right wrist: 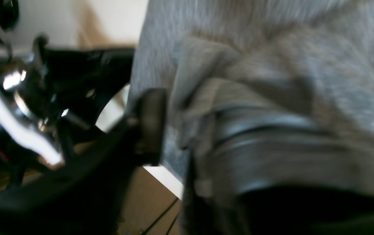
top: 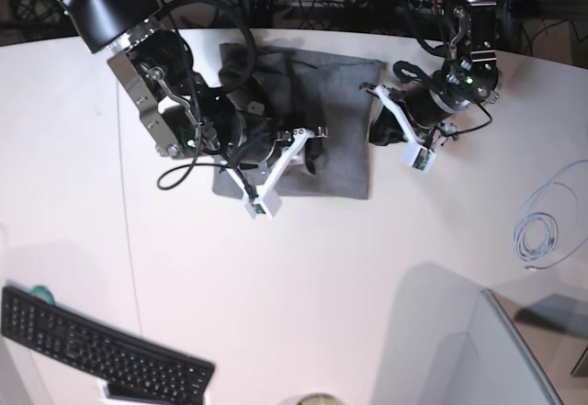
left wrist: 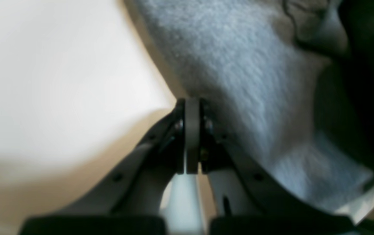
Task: Layout the t-shirt on the table in an organized manner, then fold the t-shirt properly
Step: 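Fold the strip end with the right gripper toward the left gripper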
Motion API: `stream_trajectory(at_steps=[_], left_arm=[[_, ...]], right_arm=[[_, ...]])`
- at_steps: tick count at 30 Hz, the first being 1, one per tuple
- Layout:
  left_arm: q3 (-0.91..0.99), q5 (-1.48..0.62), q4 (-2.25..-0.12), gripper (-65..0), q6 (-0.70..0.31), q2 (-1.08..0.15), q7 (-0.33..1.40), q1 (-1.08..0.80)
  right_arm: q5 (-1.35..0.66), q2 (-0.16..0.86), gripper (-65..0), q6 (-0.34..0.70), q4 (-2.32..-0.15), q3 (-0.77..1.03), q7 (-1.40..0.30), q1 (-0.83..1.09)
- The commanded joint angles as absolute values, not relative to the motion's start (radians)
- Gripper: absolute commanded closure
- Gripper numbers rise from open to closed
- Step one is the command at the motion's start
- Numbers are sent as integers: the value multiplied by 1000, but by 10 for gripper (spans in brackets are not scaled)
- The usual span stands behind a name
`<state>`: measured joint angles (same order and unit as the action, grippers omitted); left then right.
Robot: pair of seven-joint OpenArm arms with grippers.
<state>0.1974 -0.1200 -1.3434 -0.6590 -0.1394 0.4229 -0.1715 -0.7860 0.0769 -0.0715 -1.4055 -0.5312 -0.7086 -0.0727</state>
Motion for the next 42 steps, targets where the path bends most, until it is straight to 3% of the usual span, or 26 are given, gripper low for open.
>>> stream_trajectory(at_steps=[1,3,12,17,21,30,39,42], left_arm=[[200,-133,-1380,0,-665,-147,409,-166],[220,-134,-1411,0,-665,-163,447,-177],[493,-125,-1481,0,-673,-217,495,-271],[564,-133,-1477,0,-673,-271,492,-343],[613,-127,-1474,0,-673,-271,493,-367],[503,-125,-1411,0,-667,-191,487,-306],[343,-125,-1290,0,-665,-145,487,-199],[282,-125,-1282,0,-664,-145,487,-191]], right_arm=[[-799,70,-302,-70,-1423,-532,-693,-88],[-799,68,-332,-70,-1428,-532,-693,-88],[-799,73,-341,-71,-1431,-619,-691,-119],[-799,70,-341,-157,-1431,-707,-691,-159],[-799,70,-338,-166,-1431,-754,-691,-189],[-799,73,-336,-259,-1431,-855,-691,-223],[-797,70,-335,-260,-1431,-855,-694,-225],[-714,64,-335,-262,-1443,-855,-699,-222]])
